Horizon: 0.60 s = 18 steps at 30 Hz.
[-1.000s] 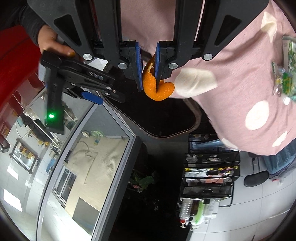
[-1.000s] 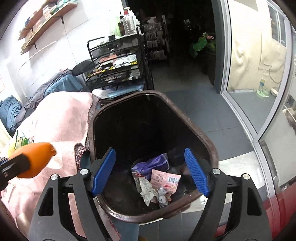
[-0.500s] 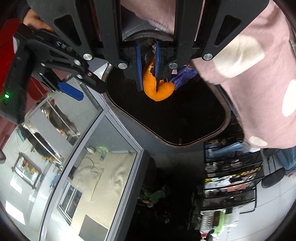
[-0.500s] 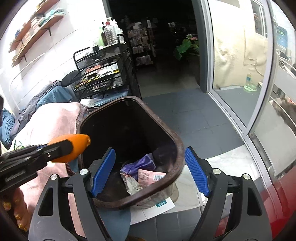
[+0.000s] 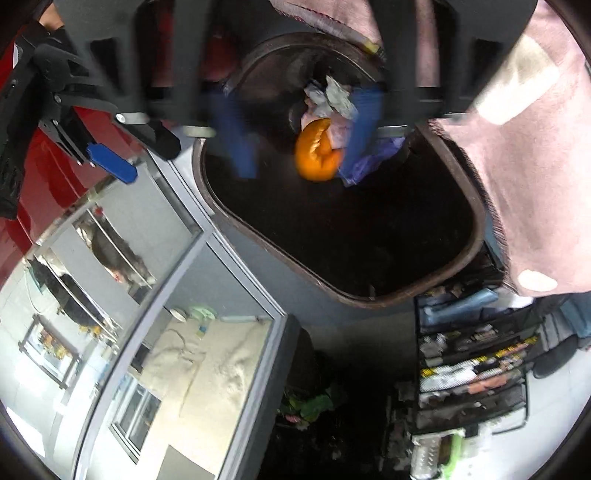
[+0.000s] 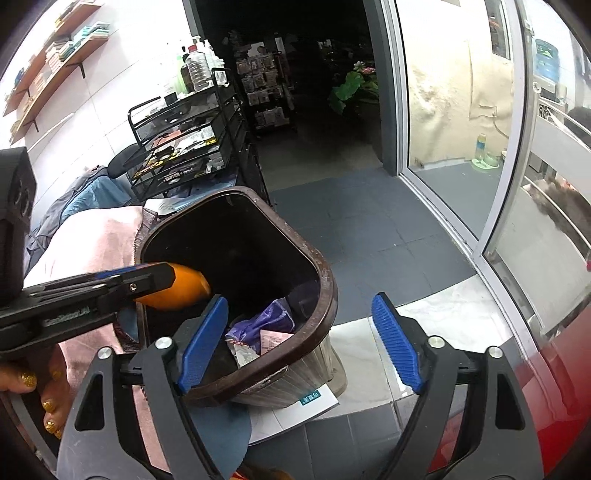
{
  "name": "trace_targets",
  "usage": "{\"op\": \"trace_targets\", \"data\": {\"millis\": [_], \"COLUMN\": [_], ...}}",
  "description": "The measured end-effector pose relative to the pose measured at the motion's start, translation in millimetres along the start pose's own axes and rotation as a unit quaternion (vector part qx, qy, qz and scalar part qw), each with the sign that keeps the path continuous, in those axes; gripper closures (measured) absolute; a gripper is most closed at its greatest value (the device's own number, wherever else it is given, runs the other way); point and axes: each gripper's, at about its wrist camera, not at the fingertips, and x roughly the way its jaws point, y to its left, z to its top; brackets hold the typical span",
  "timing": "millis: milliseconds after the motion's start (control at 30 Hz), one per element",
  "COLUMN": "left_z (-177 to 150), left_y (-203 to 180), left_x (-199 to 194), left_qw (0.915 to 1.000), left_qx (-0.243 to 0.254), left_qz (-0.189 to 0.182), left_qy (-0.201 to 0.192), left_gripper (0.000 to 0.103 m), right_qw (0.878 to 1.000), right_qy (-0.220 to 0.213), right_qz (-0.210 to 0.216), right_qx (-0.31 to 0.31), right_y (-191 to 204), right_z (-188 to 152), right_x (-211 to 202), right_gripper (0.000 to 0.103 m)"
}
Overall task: Collect trash
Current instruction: 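Lower the orange peel into the bin and open the left tool, then move both tools back over the trash on the bedspread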
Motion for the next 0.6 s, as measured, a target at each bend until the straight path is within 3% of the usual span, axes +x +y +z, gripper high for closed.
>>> {"op": "trace_targets", "data": {"millis": [200, 600], "left_z": [1, -3], "left_y": [-2, 7], "left_x": [-15, -51], "left_qw": [0.9991, 0.9972], "left_qx": [0.01, -0.004], "left_qz": [0.007, 0.011], "left_qy": [-0.04, -0.074], "left_gripper": [0.013, 0.006], "right_qw": [1.0, 1.0], "right_qy": [-0.001, 0.0], "right_qz": [-0.003, 0.007], "right_qx": [0.004, 0.0], "right_y": [-1, 7], "right_z": [0, 0], "right_x": [0, -1], "right_gripper": [0.017, 0.015]}}
